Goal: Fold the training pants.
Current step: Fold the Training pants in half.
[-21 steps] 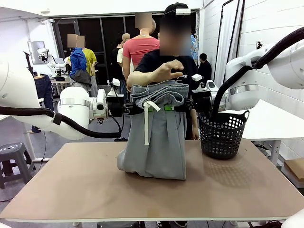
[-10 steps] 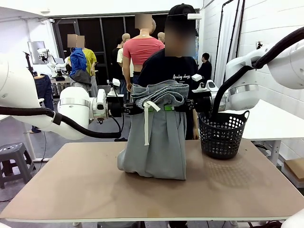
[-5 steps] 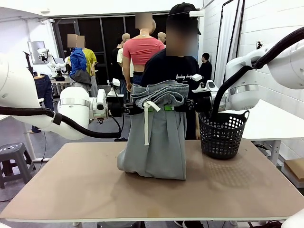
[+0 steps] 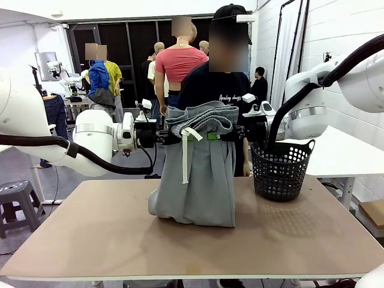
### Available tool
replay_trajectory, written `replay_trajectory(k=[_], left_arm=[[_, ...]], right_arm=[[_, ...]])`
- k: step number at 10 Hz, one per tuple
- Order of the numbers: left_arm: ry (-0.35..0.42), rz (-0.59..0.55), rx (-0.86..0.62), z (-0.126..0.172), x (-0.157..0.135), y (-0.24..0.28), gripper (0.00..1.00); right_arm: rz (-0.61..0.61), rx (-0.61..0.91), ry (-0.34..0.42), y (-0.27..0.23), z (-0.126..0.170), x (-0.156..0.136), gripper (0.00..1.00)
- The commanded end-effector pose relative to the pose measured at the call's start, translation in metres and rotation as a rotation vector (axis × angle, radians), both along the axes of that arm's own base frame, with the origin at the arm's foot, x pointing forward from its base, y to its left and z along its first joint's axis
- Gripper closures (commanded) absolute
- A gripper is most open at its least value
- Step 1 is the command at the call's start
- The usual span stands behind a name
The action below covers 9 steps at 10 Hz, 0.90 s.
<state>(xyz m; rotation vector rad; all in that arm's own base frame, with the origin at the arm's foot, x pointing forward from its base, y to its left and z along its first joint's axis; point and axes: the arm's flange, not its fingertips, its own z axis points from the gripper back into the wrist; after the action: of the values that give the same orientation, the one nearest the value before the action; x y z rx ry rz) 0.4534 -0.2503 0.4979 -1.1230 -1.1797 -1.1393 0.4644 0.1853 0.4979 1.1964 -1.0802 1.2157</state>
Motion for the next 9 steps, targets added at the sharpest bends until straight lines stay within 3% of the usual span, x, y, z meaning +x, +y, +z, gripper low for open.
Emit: replay_trajectory(k=[1, 9], left_arm=[[-0.005, 0.002, -0.001, 0.0032, -0.0004, 0.0003, 1.00], [0.000, 0.000, 0.000, 0.0000, 0.0000, 0.0000, 1.00]], right_arm=[[0.001, 0.007, 0.002, 0.0005, 0.0004, -0.0009, 1.00], [0.000, 0.000, 0.000, 0.0000, 0.0000, 0.0000, 1.00]])
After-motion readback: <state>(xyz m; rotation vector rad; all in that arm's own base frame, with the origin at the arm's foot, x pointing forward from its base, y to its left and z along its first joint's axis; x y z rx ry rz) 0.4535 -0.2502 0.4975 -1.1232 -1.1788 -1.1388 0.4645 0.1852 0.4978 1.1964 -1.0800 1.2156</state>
